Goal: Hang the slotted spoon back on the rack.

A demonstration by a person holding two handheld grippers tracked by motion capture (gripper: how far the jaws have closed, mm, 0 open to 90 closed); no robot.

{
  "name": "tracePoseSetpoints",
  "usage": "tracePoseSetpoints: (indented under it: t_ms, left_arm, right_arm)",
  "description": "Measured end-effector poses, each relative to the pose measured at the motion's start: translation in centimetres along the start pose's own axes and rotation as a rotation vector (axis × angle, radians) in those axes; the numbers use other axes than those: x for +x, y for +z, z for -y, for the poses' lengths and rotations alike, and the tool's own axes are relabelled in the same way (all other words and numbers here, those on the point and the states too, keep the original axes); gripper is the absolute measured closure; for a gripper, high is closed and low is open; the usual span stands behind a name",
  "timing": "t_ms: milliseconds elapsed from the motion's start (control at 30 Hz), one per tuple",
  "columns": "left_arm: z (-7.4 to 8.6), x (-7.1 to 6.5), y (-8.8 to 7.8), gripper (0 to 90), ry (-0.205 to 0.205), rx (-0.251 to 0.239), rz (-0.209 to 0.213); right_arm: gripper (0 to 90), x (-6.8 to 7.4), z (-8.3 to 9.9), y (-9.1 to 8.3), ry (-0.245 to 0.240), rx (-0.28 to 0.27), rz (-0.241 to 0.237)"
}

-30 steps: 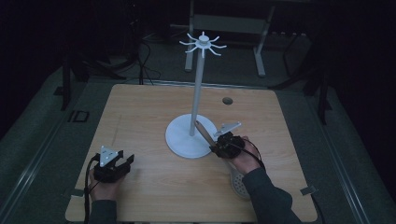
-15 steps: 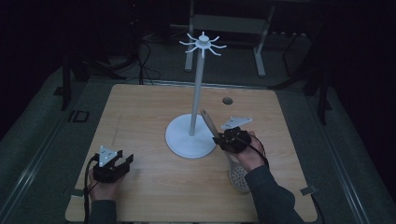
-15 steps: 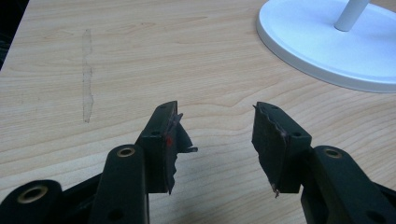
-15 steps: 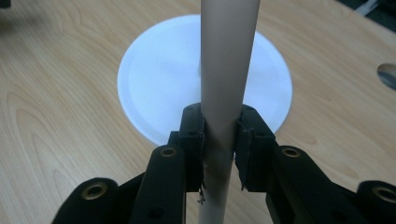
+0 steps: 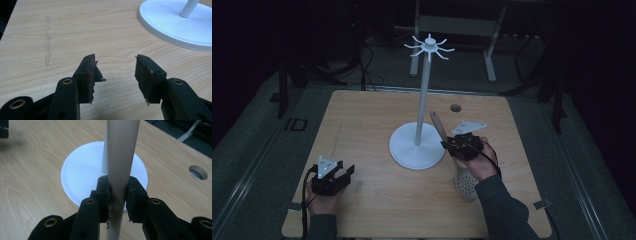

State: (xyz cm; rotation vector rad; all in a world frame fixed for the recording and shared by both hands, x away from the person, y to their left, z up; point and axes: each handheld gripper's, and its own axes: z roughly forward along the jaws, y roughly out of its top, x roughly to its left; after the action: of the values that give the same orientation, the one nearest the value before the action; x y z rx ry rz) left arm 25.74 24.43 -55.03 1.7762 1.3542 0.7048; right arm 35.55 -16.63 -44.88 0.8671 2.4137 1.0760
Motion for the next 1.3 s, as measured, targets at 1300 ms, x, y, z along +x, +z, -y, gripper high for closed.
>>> tracePoseSetpoints:
  t_ms: [1300]
  left_arm:
    - [0.0, 0.2, 0.0, 51.4, -0.016, -0.010, -0.008]
  right_arm:
    - [74.3, 0.0, -2.3, -2.1, -0.019, -0.195, 0.027]
